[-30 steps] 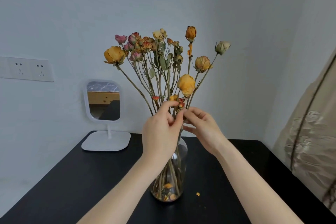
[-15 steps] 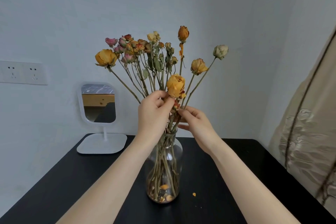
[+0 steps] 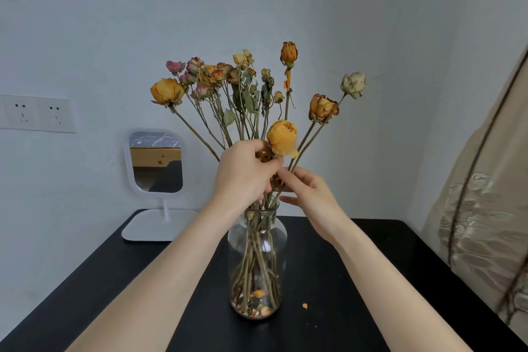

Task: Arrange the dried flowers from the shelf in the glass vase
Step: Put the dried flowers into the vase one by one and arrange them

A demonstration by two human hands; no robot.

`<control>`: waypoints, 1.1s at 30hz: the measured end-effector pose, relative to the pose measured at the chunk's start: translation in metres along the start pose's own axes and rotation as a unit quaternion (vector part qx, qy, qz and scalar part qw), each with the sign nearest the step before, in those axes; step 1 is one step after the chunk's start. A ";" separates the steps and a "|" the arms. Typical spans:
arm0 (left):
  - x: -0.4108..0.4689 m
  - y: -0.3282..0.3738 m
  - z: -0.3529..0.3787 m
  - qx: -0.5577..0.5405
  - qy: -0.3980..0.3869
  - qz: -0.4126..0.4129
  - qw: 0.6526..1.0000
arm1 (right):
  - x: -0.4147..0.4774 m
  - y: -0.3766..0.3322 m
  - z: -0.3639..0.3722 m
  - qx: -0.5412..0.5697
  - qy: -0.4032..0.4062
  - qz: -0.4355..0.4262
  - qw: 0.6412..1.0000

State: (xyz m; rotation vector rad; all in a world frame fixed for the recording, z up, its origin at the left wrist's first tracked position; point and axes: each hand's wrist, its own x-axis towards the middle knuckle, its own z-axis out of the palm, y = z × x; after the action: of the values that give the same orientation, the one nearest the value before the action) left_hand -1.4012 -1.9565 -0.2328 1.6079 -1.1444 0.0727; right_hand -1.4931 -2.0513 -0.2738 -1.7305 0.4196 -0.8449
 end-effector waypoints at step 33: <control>-0.030 -0.038 -0.002 0.025 0.128 0.042 0.991 | -0.004 0.005 0.005 0.052 0.023 -0.045 0.997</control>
State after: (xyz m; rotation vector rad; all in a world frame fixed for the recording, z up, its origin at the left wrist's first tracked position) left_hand -1.3902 -1.9390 -0.2763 1.5423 -1.0166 0.3550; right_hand -1.4918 -2.0467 -0.2801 -1.6465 0.3257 -0.9563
